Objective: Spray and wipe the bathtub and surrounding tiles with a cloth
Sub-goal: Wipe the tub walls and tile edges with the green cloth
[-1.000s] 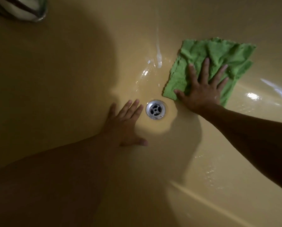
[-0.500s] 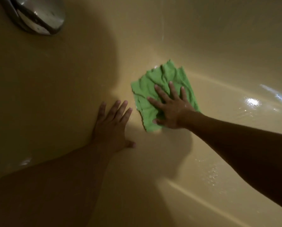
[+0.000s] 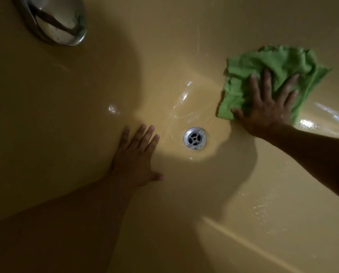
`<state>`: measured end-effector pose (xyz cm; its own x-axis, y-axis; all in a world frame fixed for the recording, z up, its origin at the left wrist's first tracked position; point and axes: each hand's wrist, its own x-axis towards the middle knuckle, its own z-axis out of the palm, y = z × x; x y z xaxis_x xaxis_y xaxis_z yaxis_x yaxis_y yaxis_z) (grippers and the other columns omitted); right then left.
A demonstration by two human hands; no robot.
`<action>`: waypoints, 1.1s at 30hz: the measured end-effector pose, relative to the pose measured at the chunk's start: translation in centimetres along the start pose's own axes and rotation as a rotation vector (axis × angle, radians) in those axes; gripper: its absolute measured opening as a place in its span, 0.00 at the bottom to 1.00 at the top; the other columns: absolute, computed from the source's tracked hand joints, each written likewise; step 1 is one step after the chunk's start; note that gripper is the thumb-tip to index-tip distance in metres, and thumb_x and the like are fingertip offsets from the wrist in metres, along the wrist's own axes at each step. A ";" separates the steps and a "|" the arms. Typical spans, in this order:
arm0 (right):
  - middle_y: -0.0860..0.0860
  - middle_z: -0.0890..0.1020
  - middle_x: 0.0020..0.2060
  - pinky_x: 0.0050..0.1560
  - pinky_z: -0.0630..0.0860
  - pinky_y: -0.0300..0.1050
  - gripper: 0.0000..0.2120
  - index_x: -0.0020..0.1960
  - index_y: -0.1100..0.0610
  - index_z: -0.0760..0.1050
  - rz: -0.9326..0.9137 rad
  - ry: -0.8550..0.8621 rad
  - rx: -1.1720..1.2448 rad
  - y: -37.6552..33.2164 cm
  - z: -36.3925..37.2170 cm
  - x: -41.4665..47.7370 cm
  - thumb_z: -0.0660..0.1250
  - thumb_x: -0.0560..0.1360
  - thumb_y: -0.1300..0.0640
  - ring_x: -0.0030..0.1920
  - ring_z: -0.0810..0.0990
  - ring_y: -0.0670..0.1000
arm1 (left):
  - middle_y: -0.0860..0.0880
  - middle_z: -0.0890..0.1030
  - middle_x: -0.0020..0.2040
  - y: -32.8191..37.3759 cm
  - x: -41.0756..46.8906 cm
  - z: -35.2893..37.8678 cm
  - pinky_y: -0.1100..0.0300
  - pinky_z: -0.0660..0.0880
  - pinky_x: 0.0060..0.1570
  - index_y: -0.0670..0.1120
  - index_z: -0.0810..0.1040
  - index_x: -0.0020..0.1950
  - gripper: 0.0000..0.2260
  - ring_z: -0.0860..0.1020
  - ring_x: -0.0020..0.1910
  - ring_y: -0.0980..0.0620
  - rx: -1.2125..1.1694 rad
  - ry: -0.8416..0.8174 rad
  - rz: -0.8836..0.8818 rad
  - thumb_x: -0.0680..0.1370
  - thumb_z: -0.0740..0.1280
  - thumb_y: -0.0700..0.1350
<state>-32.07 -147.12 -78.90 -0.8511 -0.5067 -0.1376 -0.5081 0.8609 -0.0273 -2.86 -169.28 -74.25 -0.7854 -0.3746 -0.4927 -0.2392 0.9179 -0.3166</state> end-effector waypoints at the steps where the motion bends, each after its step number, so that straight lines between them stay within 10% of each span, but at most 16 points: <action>1: 0.51 0.36 0.81 0.74 0.44 0.77 0.47 0.80 0.42 0.31 0.010 0.025 -0.013 -1.4 0.0 0.8 0.47 0.72 0.21 0.76 0.34 0.74 | 0.48 0.31 0.82 0.0 0.0 0.0 0.36 0.23 0.69 0.52 0.37 0.83 0.55 0.30 0.80 0.47 0.003 -0.003 0.003 0.69 0.55 0.81; 6: 0.53 0.28 0.79 0.72 0.39 0.78 0.46 0.79 0.39 0.31 0.041 -0.067 0.012 -10.1 0.2 3.1 0.49 0.73 0.22 0.75 0.30 0.74 | 0.48 0.32 0.82 -0.3 -0.2 -0.3 0.36 0.26 0.72 0.51 0.37 0.83 0.54 0.31 0.81 0.47 0.027 -0.034 0.041 0.70 0.55 0.80; 13: 0.51 0.29 0.79 0.76 0.42 0.71 0.33 0.81 0.41 0.33 -0.493 -0.335 0.097 -17.1 2.1 -3.6 0.46 0.83 0.38 0.78 0.30 0.66 | 0.48 0.31 0.81 -2.4 -1.8 -2.1 0.37 0.30 0.74 0.46 0.34 0.82 0.54 0.31 0.80 0.49 0.255 -0.222 0.090 0.73 0.53 0.79; 23: 0.48 0.43 0.82 0.76 0.40 0.71 0.27 0.81 0.37 0.46 -0.999 -0.486 0.093 -11.8 3.6 -19.4 0.45 0.82 0.43 0.80 0.38 0.65 | 0.44 0.29 0.80 -3.0 -3.4 -4.7 0.36 0.28 0.74 0.44 0.32 0.82 0.58 0.28 0.79 0.44 0.365 -0.443 0.022 0.71 0.57 0.79; 33: 0.49 0.46 0.83 0.73 0.54 0.68 0.32 0.82 0.38 0.43 -0.676 -0.477 -0.119 4.5 2.5 -20.5 0.42 0.80 0.31 0.80 0.50 0.65 | 0.44 0.29 0.80 -1.2 -4.8 -5.7 0.34 0.28 0.73 0.48 0.35 0.83 0.66 0.27 0.78 0.42 0.288 -0.658 0.013 0.61 0.63 0.83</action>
<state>-16.59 -132.70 -78.67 -0.2244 -0.8150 -0.5343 -0.9226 0.3542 -0.1530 -2.00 -167.86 -66.88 -0.2583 -0.4486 -0.8556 -0.0005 0.8857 -0.4642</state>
